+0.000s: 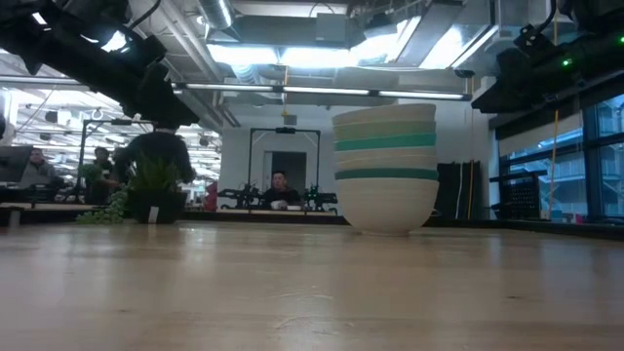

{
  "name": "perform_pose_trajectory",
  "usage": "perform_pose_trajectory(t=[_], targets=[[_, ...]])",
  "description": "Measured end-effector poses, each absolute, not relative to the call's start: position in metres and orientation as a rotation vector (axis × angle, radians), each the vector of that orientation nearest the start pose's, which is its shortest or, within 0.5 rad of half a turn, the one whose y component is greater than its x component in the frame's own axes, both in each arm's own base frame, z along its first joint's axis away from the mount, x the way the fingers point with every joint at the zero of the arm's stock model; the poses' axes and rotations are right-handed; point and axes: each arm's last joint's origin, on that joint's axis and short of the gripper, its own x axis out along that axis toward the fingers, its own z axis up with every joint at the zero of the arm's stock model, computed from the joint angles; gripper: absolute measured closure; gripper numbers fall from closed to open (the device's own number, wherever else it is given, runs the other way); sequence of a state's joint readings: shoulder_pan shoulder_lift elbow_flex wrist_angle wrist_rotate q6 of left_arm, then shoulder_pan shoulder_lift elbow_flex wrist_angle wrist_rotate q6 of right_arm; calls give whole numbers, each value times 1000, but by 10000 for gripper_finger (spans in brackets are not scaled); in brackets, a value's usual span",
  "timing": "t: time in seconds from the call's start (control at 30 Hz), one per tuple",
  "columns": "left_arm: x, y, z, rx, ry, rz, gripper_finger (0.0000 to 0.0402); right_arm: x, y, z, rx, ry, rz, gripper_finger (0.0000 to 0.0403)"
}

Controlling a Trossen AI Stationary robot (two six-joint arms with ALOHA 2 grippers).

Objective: Nest bowls inside each other
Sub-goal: Return to Home Position

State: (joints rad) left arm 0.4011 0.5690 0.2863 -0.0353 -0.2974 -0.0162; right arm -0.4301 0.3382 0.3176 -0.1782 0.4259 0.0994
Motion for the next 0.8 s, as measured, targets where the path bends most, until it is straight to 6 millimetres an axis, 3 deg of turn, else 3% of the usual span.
perform_pose_trajectory(t=[0.8], targets=[[126, 63, 205, -31, 319, 695, 225, 95, -56, 228, 119, 151, -857, 241]])
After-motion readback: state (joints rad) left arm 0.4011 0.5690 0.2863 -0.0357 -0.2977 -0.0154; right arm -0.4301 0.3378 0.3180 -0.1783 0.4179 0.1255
